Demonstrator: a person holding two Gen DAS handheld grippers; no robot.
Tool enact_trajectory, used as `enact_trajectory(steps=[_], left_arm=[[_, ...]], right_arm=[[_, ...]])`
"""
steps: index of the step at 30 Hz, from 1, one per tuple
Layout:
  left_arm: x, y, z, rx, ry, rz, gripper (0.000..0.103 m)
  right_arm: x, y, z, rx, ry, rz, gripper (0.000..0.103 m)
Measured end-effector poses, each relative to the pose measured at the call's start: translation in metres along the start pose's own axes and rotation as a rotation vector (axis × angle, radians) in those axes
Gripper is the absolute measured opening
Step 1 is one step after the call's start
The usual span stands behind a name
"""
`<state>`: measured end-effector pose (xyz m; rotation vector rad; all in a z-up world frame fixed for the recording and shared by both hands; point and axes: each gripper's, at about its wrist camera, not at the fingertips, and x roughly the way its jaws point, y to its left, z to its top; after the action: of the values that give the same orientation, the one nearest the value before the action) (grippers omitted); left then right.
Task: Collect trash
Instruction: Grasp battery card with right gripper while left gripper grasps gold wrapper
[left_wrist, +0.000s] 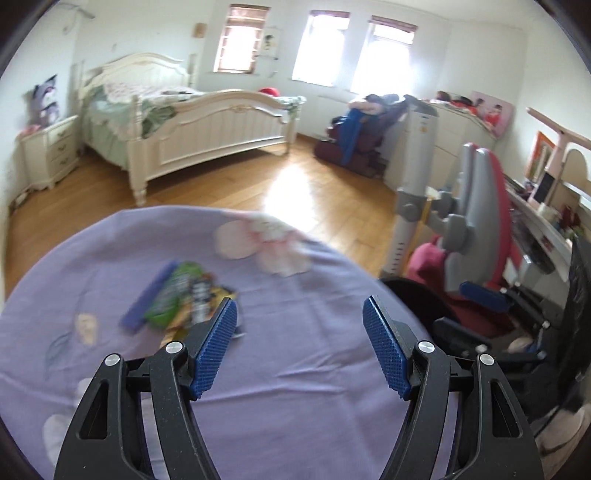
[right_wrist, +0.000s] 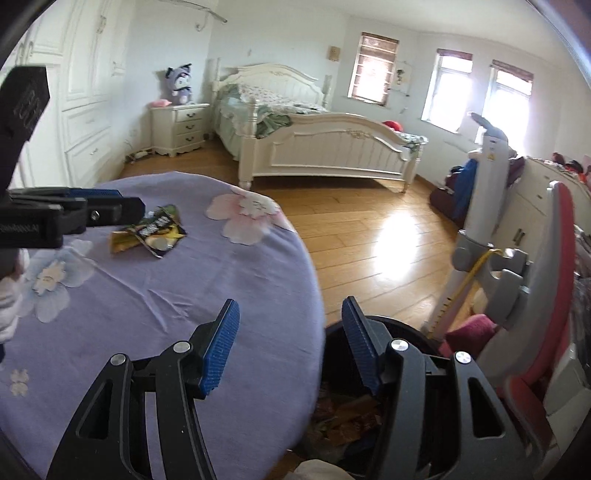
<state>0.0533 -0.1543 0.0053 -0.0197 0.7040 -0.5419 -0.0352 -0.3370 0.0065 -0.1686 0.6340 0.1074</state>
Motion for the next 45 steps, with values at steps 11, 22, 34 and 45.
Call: enact_trajectory(steps=[11, 22, 34, 45], left_arm=[[0.02, 0.084, -0.027, -0.05, 0.144, 0.088, 0.047], [0.051, 0.091, -0.023, -0.018, 0.194, 0.092, 0.034], [0.053, 0.094, -0.021, -0.012, 0.205, 0.091, 0.014], [0.033, 0.092, -0.027, -0.016, 0.149, 0.086, 0.007]], right_arm=[[0.082, 0.077, 0.07, -0.348, 0.101, 0.357, 0.078], [0.15, 0.096, 0.091, -0.528, 0.199, 0.505, 0.078], [0.176, 0.1, 0.093, -0.539, 0.281, 0.617, 0.073], [0.138, 0.08, 0.081, -0.317, 0.194, 0.536, 0.062]])
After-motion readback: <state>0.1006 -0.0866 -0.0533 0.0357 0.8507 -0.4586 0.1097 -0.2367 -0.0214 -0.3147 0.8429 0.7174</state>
